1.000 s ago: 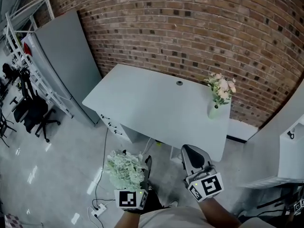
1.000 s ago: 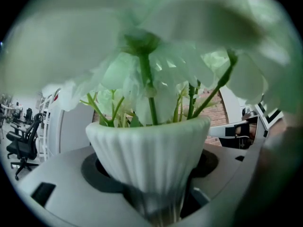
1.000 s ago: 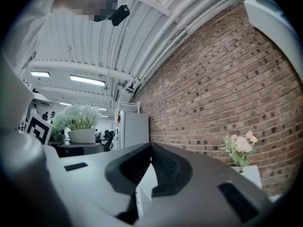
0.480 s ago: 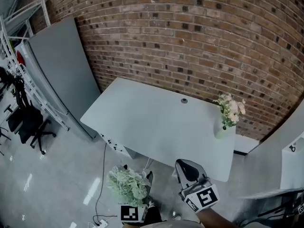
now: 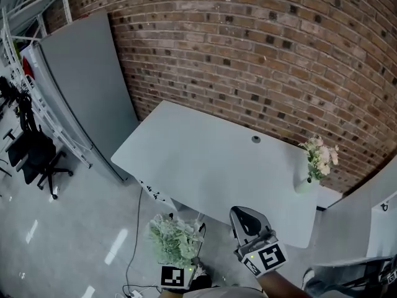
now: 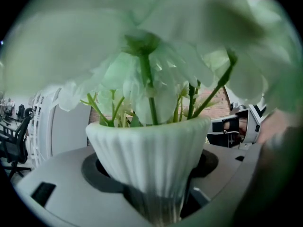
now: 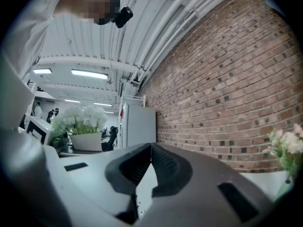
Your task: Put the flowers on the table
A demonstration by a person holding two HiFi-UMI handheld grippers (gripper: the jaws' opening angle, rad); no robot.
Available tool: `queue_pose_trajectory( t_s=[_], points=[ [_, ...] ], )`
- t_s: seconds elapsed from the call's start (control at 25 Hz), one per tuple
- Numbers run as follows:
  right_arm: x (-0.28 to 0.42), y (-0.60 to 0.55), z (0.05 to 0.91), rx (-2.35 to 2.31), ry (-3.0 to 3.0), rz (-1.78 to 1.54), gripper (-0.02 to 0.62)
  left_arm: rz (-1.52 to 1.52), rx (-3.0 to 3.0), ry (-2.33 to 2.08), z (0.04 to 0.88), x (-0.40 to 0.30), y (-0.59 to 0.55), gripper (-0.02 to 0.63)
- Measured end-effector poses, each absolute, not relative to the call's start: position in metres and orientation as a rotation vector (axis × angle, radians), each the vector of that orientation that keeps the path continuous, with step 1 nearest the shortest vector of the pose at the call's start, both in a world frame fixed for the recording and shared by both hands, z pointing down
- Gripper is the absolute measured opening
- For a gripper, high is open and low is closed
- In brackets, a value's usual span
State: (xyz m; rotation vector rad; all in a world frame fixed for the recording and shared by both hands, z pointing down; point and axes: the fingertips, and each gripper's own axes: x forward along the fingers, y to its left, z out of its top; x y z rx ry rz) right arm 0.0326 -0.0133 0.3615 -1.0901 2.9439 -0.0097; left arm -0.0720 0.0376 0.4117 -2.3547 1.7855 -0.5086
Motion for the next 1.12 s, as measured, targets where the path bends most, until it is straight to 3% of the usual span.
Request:
queue_pose_trajectory(
  t_s=[0.44, 1.12],
  points=[
    [-0.041, -0.030, 0.365, -1.052, 2.997, -0.026, 0.015, -0.357, -2.461, 1.769, 0.416, -0.114, 0.004, 0.356],
    [-0.052, -0.067, 0.358, -0.999, 2.983, -0.016, 0.015, -0.332, -2.419, 1.767, 0.409, -0.119, -0.030, 0.356]
  ],
)
